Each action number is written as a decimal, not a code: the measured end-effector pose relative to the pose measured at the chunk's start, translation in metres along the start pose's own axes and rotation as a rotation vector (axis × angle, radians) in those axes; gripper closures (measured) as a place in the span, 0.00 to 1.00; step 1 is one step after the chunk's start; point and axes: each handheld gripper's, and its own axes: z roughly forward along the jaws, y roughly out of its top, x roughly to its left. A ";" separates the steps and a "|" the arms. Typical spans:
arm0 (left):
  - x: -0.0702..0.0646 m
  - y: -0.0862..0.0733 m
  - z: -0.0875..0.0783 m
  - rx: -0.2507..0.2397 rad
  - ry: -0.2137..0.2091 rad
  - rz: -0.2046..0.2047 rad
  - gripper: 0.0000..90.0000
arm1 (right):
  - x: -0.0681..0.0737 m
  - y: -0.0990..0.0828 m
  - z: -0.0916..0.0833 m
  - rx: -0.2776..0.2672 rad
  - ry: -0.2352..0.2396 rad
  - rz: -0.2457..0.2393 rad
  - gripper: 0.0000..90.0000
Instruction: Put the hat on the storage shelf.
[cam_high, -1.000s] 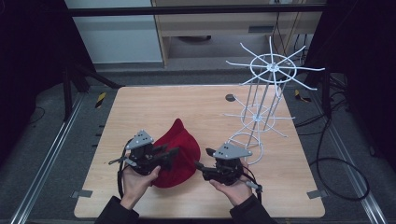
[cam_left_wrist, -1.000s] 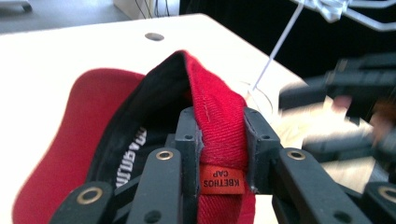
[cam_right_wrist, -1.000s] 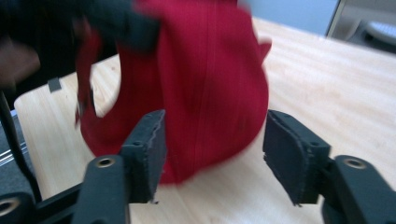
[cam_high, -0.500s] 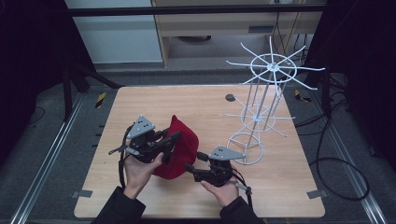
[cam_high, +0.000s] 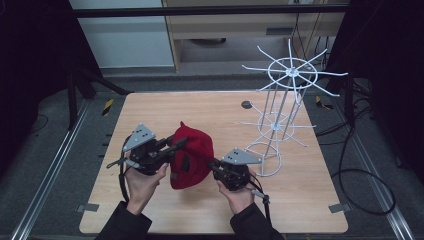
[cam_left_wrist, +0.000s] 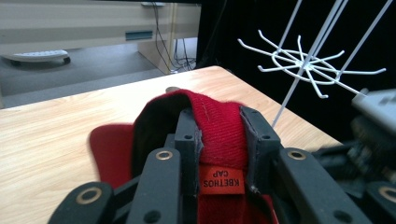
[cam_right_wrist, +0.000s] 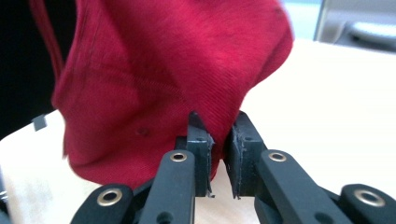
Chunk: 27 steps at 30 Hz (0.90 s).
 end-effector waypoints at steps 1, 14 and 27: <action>0.002 -0.003 -0.004 0.001 0.004 0.001 0.78 | 0.000 0.005 -0.003 -0.005 -0.011 -0.018 0.90; 0.041 -0.060 -0.056 0.009 0.109 -0.072 0.76 | 0.044 0.037 0.021 0.091 0.054 -0.252 0.89; 0.063 -0.119 -0.073 0.105 0.178 -0.134 0.75 | 0.078 0.029 0.061 0.215 0.131 -0.373 0.89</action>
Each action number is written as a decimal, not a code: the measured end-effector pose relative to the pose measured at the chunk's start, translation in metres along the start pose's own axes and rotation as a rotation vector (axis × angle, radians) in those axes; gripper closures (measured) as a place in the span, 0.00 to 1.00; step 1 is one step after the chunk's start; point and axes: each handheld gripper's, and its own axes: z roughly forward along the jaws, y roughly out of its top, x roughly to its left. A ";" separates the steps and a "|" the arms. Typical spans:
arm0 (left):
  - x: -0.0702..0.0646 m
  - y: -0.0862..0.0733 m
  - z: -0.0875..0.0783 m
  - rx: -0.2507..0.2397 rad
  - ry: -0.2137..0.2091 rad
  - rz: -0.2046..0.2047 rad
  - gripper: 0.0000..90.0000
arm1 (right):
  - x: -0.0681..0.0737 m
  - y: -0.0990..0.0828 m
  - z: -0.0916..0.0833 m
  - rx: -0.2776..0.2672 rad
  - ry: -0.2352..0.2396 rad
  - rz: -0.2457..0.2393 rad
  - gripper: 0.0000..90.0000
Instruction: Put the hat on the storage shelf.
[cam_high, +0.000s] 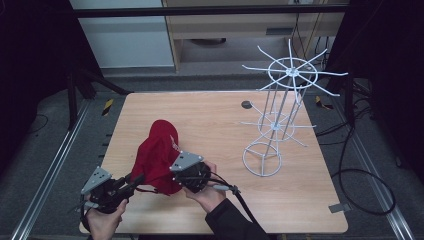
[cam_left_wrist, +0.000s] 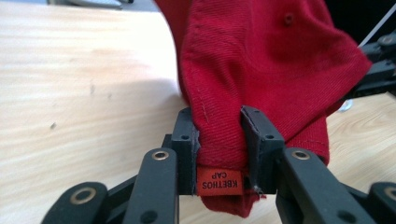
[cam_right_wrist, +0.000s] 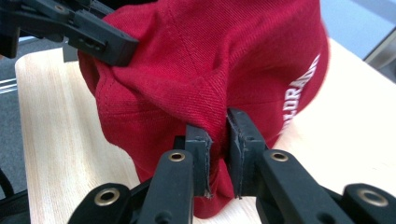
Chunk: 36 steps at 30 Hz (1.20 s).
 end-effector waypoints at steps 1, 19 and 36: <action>0.002 -0.005 0.000 0.024 0.021 0.008 0.75 | 0.003 -0.001 0.007 0.000 0.016 0.004 0.88; 0.010 -0.028 0.033 0.256 0.138 0.084 0.74 | 0.012 -0.018 0.048 0.013 0.042 0.058 0.72; 0.015 -0.016 0.014 0.153 0.082 0.078 0.37 | -0.018 -0.063 0.000 -0.039 0.018 0.194 0.54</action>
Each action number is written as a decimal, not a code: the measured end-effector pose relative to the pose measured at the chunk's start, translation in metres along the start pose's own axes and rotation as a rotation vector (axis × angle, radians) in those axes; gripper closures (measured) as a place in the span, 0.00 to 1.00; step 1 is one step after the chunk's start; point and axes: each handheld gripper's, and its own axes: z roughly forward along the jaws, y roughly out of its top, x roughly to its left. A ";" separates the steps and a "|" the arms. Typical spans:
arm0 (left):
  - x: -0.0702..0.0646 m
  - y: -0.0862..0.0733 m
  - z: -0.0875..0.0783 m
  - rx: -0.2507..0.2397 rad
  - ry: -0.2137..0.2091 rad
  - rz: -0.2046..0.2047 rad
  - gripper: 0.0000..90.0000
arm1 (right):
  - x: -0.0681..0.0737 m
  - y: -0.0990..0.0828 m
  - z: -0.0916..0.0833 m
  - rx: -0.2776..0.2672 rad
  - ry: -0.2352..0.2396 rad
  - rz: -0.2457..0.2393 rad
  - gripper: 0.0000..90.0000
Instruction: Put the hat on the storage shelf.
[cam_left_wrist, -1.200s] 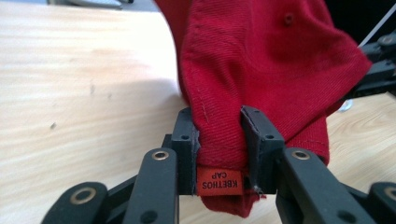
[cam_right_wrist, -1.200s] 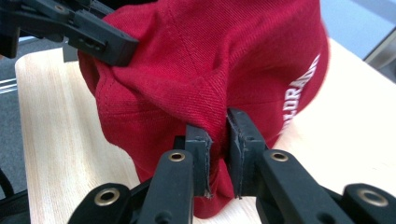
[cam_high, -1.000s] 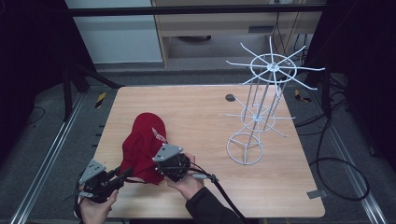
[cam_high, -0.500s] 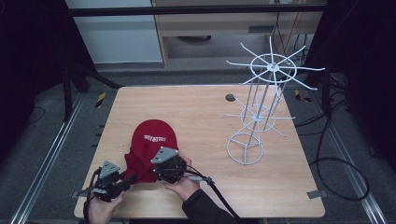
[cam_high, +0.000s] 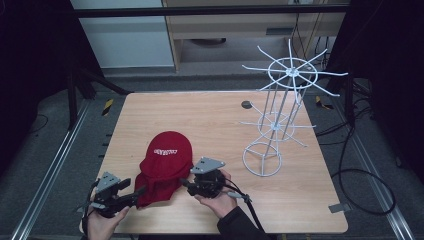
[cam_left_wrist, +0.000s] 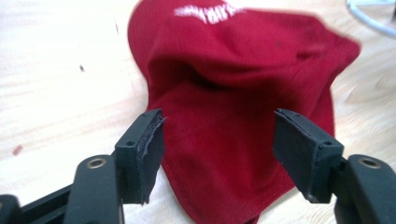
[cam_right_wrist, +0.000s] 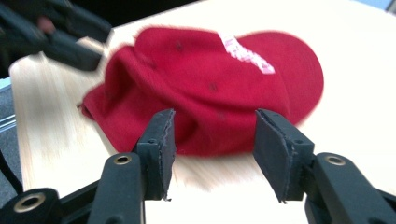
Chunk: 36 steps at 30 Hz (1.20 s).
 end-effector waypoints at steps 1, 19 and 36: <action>0.001 0.002 -0.001 -0.008 -0.001 0.005 0.38 | -0.002 -0.004 0.000 0.001 0.000 0.015 0.53; 0.014 0.052 0.037 -0.002 -0.003 0.006 0.46 | -0.002 -0.026 0.043 0.001 -0.009 0.156 0.53; 0.002 0.046 0.052 0.093 -0.124 -0.044 0.94 | -0.027 -0.008 0.035 -0.009 -0.050 0.186 1.00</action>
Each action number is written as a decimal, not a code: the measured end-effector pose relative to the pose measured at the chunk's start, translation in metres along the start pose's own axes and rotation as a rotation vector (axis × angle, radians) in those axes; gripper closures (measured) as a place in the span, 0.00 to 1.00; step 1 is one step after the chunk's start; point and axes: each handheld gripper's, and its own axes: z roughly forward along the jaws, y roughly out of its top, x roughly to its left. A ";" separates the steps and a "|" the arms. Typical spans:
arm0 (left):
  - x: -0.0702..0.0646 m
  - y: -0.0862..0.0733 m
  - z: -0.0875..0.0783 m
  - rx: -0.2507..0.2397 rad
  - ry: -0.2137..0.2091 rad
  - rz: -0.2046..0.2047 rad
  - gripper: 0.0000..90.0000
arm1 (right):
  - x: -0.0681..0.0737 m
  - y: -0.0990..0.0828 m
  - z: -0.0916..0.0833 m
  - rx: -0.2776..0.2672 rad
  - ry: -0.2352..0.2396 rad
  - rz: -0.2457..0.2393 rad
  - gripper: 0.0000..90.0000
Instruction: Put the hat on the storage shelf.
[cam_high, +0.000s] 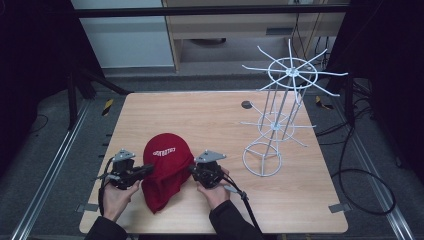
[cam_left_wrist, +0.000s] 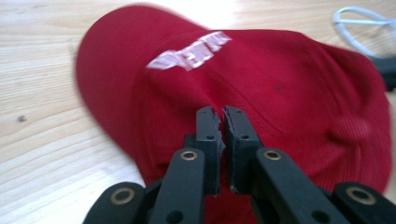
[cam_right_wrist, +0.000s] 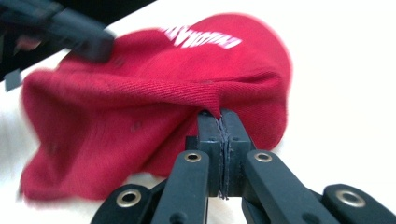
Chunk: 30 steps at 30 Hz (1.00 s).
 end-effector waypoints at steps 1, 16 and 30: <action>-0.004 0.000 -0.001 -0.005 -0.014 0.004 0.94 | -0.002 0.002 -0.001 -0.006 -0.005 0.000 1.00; -0.052 -0.011 0.011 -0.019 -0.075 0.101 0.94 | -0.028 0.028 0.022 0.042 -0.027 -0.087 0.99; -0.052 0.000 -0.019 -0.189 -0.080 0.174 0.60 | -0.034 0.016 -0.039 0.007 -0.168 -0.086 0.79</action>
